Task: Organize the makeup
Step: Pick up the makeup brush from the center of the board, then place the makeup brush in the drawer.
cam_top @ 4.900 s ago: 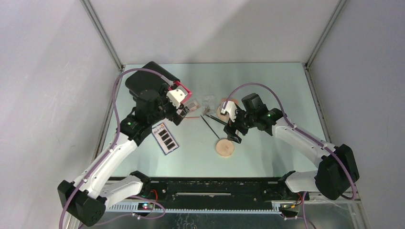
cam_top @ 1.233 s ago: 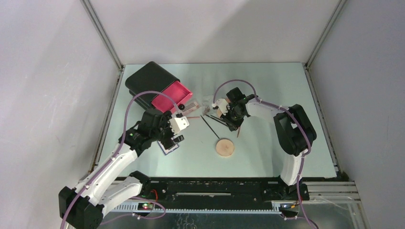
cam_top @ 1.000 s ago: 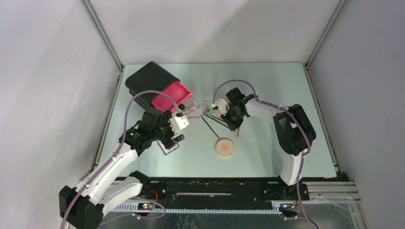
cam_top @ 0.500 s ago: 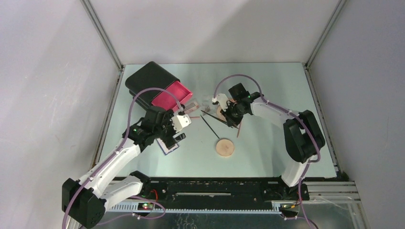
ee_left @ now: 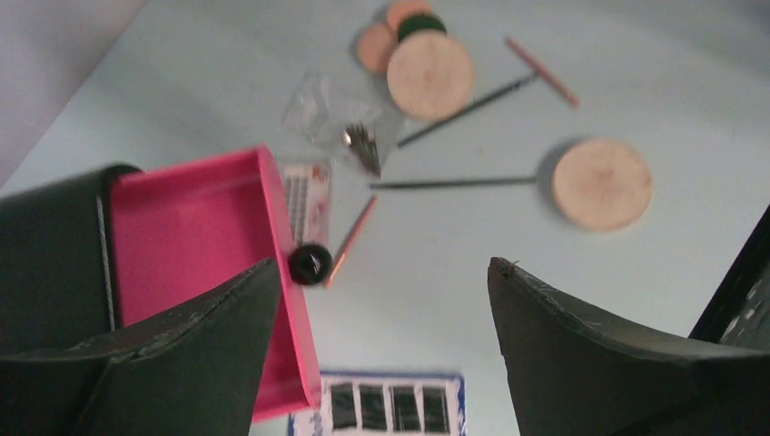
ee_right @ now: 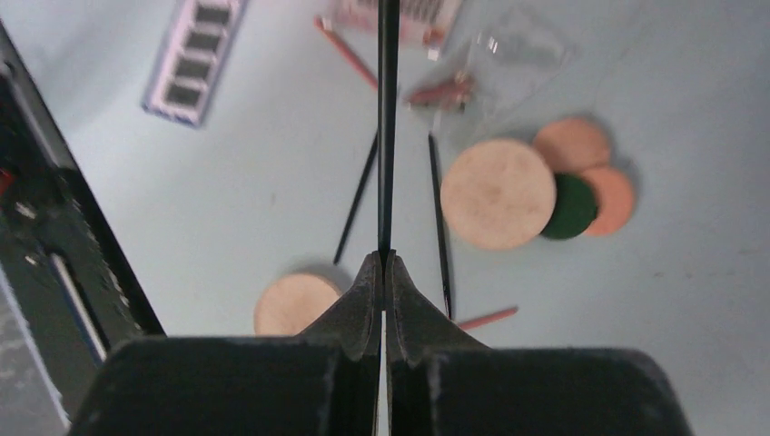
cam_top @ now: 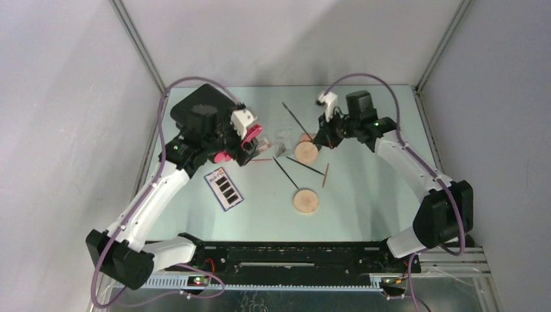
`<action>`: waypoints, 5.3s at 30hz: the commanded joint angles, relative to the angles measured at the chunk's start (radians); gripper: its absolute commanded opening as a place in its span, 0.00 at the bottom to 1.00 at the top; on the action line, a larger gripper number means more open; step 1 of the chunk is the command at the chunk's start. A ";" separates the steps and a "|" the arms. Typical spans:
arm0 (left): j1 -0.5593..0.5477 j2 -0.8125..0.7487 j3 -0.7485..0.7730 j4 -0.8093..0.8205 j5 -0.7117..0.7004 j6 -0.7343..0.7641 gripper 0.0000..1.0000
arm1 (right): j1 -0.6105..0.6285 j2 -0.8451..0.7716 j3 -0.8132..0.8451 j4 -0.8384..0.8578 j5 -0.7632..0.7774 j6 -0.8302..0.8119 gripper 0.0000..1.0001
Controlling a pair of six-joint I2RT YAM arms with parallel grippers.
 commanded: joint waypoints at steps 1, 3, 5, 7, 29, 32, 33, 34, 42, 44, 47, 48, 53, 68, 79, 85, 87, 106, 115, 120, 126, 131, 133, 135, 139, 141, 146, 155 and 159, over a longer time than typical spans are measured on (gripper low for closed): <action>0.034 0.101 0.193 0.072 0.163 -0.238 0.88 | -0.052 -0.050 0.078 0.123 -0.186 0.202 0.00; 0.038 0.162 0.266 0.101 0.199 -0.353 0.86 | -0.071 -0.049 0.100 0.142 -0.236 0.261 0.00; 0.038 0.198 0.292 0.172 0.233 -0.464 0.85 | -0.083 -0.045 0.115 0.167 -0.279 0.328 0.00; 0.038 0.228 0.288 0.276 0.266 -0.584 0.83 | -0.093 -0.040 0.122 0.201 -0.324 0.400 0.00; -0.020 0.427 0.151 0.917 0.357 -1.227 0.57 | -0.076 0.007 0.056 0.439 -0.465 0.734 0.00; -0.027 0.435 0.144 0.918 0.352 -1.231 0.52 | -0.076 0.004 0.049 0.444 -0.463 0.730 0.00; -0.029 0.436 0.140 0.921 0.352 -1.235 0.50 | -0.078 0.004 0.048 0.446 -0.462 0.730 0.00; -0.031 0.439 0.137 0.930 0.352 -1.240 0.48 | -0.078 0.002 0.045 0.447 -0.463 0.730 0.00; -0.020 0.448 0.157 0.890 0.366 -1.212 0.01 | -0.086 0.004 0.039 0.441 -0.467 0.712 0.04; 0.001 0.442 0.196 0.787 0.368 -1.140 0.00 | -0.094 -0.007 0.039 0.412 -0.457 0.659 0.22; 0.041 0.439 0.304 0.450 0.342 -0.898 0.00 | -0.111 -0.035 0.038 0.338 -0.438 0.536 0.47; 0.051 0.440 0.345 0.314 0.310 -0.795 0.00 | -0.117 -0.046 0.039 0.302 -0.431 0.488 0.52; 0.060 0.422 0.460 -0.248 -0.022 -0.331 0.00 | -0.137 -0.098 0.036 0.112 -0.364 0.230 0.55; 0.138 0.463 0.509 -0.593 -0.155 -0.257 0.00 | -0.149 -0.106 -0.028 0.093 -0.336 0.130 0.53; 0.185 0.580 0.641 -0.724 -0.149 -0.240 0.00 | -0.151 -0.072 -0.029 0.082 -0.338 0.120 0.53; 0.193 0.662 0.746 -0.799 -0.234 -0.229 0.03 | -0.153 -0.066 -0.028 0.080 -0.343 0.117 0.52; 0.195 0.686 0.780 -0.817 -0.261 -0.224 0.05 | -0.153 -0.063 -0.029 0.081 -0.346 0.118 0.52; 0.188 0.835 0.930 -0.857 -0.322 -0.238 0.17 | -0.157 -0.062 -0.030 0.071 -0.354 0.112 0.51; 0.181 0.878 0.973 -0.855 -0.306 -0.250 0.20 | -0.163 -0.061 -0.030 0.070 -0.357 0.114 0.51; 0.181 0.868 0.992 -0.853 -0.277 -0.254 0.27 | -0.165 -0.059 -0.030 0.068 -0.356 0.112 0.51; 0.181 0.828 0.985 -0.851 -0.193 -0.243 0.38 | -0.166 -0.055 -0.030 0.069 -0.353 0.112 0.51; 0.181 0.826 0.958 -0.850 -0.187 -0.219 0.43 | -0.166 -0.049 -0.029 0.072 -0.354 0.115 0.51; 0.181 0.835 0.954 -0.847 -0.181 -0.213 0.44 | -0.165 -0.049 -0.029 0.072 -0.354 0.114 0.51; 0.181 0.843 0.953 -0.846 -0.180 -0.209 0.45 | -0.166 -0.050 -0.029 0.072 -0.353 0.115 0.51; 0.178 0.854 0.953 -0.844 -0.175 -0.197 0.46 | -0.166 -0.052 -0.028 0.069 -0.351 0.113 0.51; 0.174 0.857 0.947 -0.846 -0.170 -0.189 0.47 | -0.169 -0.050 -0.030 0.069 -0.351 0.112 0.51; 0.167 0.870 0.937 -0.846 -0.174 -0.172 0.50 | -0.168 -0.046 -0.029 0.069 -0.354 0.112 0.51; 0.161 0.900 0.936 -0.845 -0.184 -0.154 0.50 | -0.168 -0.041 -0.029 0.067 -0.350 0.112 0.51; 0.153 0.905 0.925 -0.838 -0.199 -0.149 0.51 | -0.168 -0.036 -0.028 0.067 -0.350 0.111 0.51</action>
